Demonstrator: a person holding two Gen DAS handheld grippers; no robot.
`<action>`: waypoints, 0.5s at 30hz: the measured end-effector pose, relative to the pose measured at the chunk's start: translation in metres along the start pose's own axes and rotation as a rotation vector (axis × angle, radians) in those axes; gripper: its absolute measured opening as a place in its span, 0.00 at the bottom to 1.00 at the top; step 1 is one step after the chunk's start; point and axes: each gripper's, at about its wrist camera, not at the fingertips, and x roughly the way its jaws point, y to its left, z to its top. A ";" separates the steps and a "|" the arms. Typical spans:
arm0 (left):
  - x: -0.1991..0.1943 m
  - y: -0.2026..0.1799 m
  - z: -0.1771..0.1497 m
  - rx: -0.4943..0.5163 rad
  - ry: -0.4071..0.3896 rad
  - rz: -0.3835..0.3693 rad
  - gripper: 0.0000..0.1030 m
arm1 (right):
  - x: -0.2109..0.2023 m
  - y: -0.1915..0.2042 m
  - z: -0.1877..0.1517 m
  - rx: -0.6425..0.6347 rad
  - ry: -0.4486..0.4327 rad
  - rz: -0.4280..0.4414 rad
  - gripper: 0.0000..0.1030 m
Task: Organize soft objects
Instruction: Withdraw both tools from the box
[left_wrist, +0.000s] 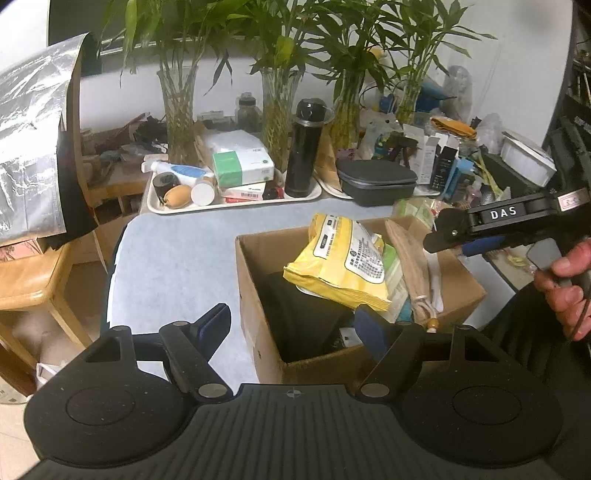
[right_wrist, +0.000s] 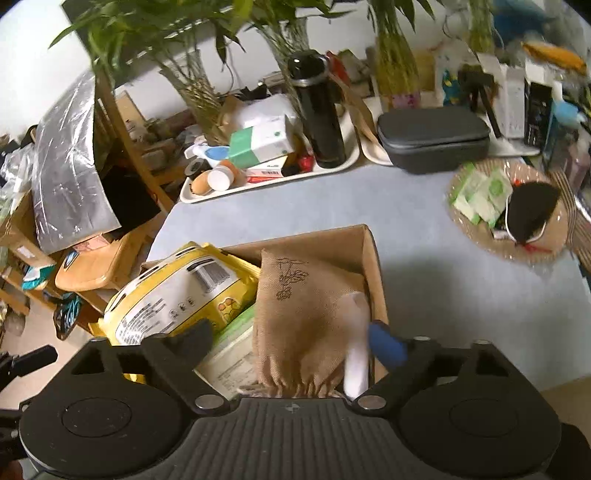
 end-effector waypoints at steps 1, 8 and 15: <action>0.000 -0.001 0.000 -0.001 -0.002 0.001 0.72 | -0.002 0.001 -0.001 -0.009 -0.008 -0.008 0.95; -0.006 -0.006 0.001 -0.028 -0.033 0.005 0.84 | -0.020 0.011 -0.011 -0.111 -0.084 -0.065 1.00; -0.012 -0.018 0.003 -0.022 -0.082 0.059 1.00 | -0.039 0.024 -0.030 -0.206 -0.156 -0.093 1.00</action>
